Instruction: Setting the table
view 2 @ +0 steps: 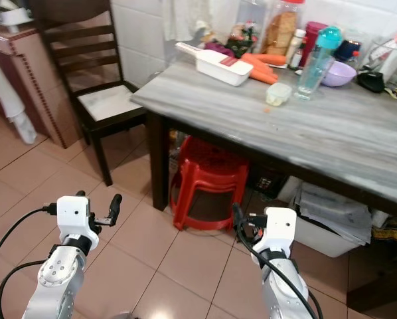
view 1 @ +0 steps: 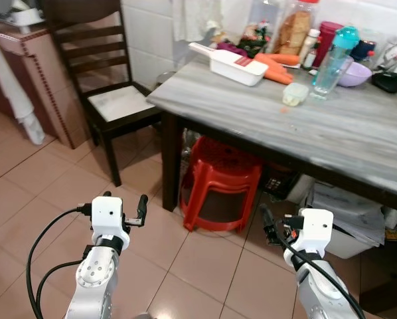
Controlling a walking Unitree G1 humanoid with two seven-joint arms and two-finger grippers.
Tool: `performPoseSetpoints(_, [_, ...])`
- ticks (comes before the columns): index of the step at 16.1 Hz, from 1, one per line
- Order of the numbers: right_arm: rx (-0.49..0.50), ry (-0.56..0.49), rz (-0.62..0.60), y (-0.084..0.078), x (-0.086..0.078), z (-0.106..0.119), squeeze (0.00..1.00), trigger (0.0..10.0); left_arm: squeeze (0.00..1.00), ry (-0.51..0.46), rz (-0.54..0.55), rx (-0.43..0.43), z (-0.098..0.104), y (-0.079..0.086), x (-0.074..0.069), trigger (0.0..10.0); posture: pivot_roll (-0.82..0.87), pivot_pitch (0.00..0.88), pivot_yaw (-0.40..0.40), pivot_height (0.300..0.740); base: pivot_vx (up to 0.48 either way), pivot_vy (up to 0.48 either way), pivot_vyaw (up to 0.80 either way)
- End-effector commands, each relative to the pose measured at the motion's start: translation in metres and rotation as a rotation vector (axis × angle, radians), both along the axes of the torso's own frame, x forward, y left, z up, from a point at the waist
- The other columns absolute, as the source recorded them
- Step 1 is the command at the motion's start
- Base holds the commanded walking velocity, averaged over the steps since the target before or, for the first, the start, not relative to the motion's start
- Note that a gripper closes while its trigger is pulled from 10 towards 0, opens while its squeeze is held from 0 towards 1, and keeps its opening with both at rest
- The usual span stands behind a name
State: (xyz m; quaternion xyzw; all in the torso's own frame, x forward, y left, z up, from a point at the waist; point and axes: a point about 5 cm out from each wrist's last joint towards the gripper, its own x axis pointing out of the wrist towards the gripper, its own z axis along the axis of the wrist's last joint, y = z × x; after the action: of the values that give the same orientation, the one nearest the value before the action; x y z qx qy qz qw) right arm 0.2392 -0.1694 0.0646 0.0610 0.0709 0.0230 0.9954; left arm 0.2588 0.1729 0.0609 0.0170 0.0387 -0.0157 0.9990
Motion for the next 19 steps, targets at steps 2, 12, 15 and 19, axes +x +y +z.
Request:
performPoseSetpoints(2, [-0.003, 0.001, -0.012, -0.0051, -0.0015, 0.0007, 0.0, 10.0, 0.0, 0.005, 0.003, 0.015, -0.0002, 0.0012, -0.0002, 10.0, 0.04, 0.0, -0.074, 0.74, -0.351, 0.0, 0.0])
performPoseSetpoints(12, [-0.009, 0.019, -0.043, -0.0076, -0.0026, -0.0022, 0.0, 10.0, 0.0, -0.027, -0.074, -0.014, 0.0053, -0.0036, 0.0, 10.0, 0.04, 0.0, -0.067, 0.74, -0.032, -0.024, -0.08])
performPoseSetpoints(15, [0.0, 0.015, -0.041, -0.0057, -0.0026, -0.002, 0.0, 10.0, 0.0, -0.026, -0.084, -0.022, 0.0056, -0.0057, 0.0, 10.0, 0.04, 0.0, -0.063, 0.74, 0.0, -0.249, -0.58])
performPoseSetpoints(19, [0.001, 0.015, -0.038, -0.0042, -0.0017, -0.002, 0.0, 10.0, 0.0, -0.027, -0.092, -0.023, 0.0065, -0.0069, 0.0003, 10.0, 0.04, 0.0, -0.062, 0.74, 0.0, -0.283, -0.1])
